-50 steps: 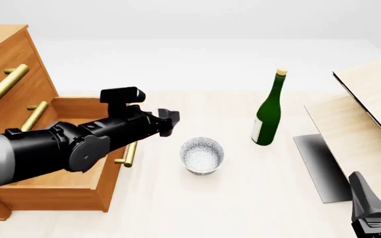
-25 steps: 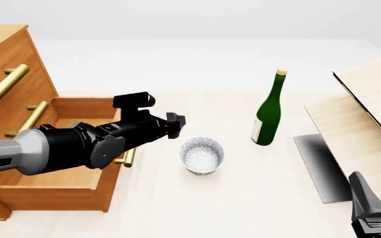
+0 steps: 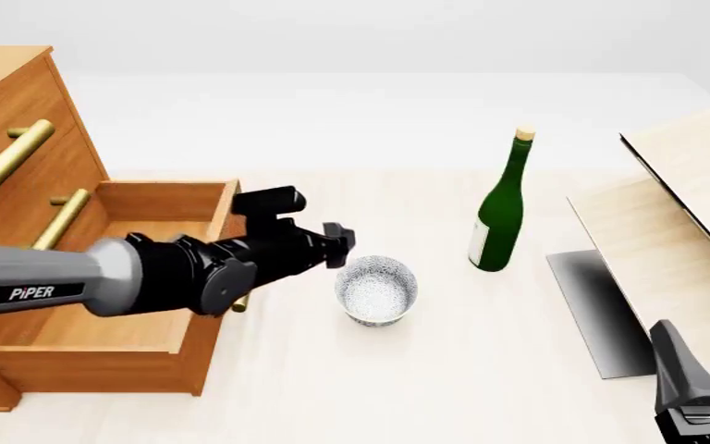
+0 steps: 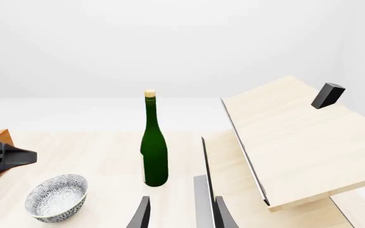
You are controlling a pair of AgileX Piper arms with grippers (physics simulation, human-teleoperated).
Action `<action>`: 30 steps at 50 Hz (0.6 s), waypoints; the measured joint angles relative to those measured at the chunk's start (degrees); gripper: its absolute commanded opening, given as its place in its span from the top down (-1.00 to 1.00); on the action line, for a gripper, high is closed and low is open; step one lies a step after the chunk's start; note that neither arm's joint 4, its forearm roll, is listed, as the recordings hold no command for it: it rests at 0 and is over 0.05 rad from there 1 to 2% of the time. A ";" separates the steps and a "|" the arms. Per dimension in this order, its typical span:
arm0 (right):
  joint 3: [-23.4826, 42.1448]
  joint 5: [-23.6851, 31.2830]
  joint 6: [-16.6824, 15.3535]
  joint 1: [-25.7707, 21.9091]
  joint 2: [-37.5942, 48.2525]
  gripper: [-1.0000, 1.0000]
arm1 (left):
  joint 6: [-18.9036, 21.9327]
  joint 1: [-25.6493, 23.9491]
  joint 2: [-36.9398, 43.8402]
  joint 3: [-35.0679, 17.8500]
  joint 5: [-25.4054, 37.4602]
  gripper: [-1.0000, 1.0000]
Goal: Put the bowl in the bottom drawer of the cabinet and close it.
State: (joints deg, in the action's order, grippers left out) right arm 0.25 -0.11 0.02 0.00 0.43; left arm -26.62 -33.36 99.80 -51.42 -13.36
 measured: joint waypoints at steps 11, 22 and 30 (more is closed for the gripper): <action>0.00 0.00 0.00 0.00 0.00 -1.00 | -0.85 -0.40 2.61 -0.76 -0.37 -1.00; 0.00 0.00 0.00 0.00 0.00 -1.00 | -1.67 -1.01 4.70 -0.96 -0.76 -1.00; 0.00 0.00 0.00 0.00 0.00 -1.00 | -2.18 -1.37 6.11 -1.07 -1.08 -1.00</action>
State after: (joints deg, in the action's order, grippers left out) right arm 0.25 -0.11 0.03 0.00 0.43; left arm -28.80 -34.73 105.92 -52.49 -14.44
